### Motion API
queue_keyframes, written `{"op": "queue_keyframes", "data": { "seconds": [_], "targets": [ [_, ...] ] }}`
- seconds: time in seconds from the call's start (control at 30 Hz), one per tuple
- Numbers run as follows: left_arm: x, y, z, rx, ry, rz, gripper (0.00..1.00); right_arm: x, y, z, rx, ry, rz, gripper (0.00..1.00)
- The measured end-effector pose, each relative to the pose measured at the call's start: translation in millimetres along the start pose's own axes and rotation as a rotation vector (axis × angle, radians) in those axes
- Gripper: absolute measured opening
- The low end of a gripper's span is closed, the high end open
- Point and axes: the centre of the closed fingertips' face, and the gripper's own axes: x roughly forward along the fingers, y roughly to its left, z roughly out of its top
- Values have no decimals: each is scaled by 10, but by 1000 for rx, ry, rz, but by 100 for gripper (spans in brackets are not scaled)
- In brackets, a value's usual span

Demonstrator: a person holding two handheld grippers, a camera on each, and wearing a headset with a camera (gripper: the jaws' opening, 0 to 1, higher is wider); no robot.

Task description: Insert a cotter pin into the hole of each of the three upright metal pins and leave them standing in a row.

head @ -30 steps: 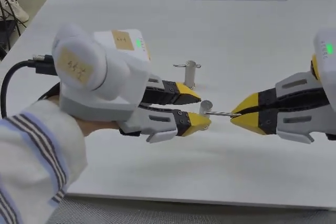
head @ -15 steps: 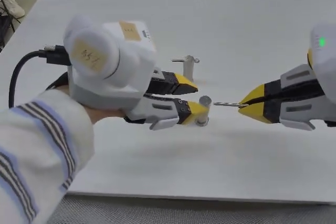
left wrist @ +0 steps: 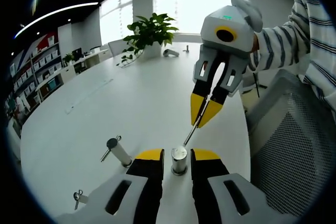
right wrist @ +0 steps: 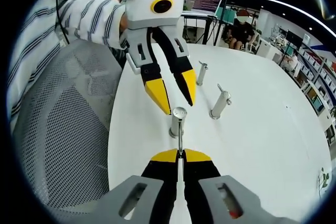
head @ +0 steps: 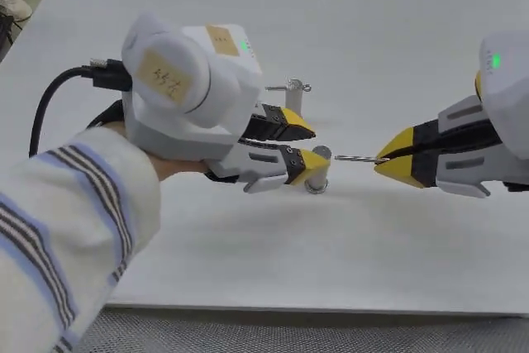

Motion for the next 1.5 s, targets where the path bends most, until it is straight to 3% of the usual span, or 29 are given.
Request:
{"op": "queue_keyframes", "data": {
  "seconds": [0.77, 1.5],
  "targets": [
    [41, -27, -53, 36, 28, -23, 9, 57, 13, 53, 0, -4, 15, 0],
    [28, -17, -52, 2, 37, -7, 9, 178, 3, 71, -19, 14, 25, 0]
  ]
}}
